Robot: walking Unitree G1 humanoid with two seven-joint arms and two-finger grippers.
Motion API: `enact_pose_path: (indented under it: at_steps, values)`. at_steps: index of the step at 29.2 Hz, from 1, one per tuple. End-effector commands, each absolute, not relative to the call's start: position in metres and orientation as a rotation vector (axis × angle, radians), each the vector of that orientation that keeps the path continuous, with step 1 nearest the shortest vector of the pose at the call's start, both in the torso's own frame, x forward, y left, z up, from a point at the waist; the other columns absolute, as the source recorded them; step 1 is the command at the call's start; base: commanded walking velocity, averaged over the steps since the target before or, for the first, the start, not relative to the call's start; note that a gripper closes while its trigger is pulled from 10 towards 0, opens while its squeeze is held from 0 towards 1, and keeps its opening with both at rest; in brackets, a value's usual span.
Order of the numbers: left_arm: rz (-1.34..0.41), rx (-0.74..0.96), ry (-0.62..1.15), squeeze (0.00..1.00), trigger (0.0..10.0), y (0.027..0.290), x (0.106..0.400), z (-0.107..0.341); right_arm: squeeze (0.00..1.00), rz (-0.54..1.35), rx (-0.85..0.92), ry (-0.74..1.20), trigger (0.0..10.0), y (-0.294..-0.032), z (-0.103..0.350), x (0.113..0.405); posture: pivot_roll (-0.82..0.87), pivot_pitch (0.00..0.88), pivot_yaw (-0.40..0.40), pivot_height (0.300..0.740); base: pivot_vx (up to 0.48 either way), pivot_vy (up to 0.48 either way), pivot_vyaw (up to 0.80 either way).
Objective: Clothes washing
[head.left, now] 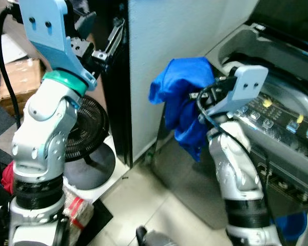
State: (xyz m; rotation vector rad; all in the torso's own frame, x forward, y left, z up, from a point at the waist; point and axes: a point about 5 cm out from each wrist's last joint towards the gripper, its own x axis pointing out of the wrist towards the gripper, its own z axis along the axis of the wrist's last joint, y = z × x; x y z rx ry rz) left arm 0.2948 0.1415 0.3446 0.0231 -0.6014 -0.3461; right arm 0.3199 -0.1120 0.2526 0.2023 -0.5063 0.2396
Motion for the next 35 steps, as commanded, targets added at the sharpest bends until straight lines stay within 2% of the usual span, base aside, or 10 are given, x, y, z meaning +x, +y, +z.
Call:
enact_pose_path:
  at_steps: [1, 35]
  values:
    - [-0.344, 0.038, -0.616, 0.00, 10.0, 0.1421, 0.2939, 0.3480, 0.00, 0.255, 0.206, -0.549, 10.0, -0.1102, 0.2605, 0.3158, 0.04, 0.051, 0.011, 0.740, 0.000, 0.000, -0.80]
    - [-0.325, 0.047, -0.614, 0.00, 10.0, 0.1407, 0.2981, 0.3452, 0.00, 0.265, 0.250, -0.561, 10.0, -0.1090, 0.2671, 0.3164, 0.04, 0.035, 0.005, 0.740, 0.000, 0.000, -0.80]
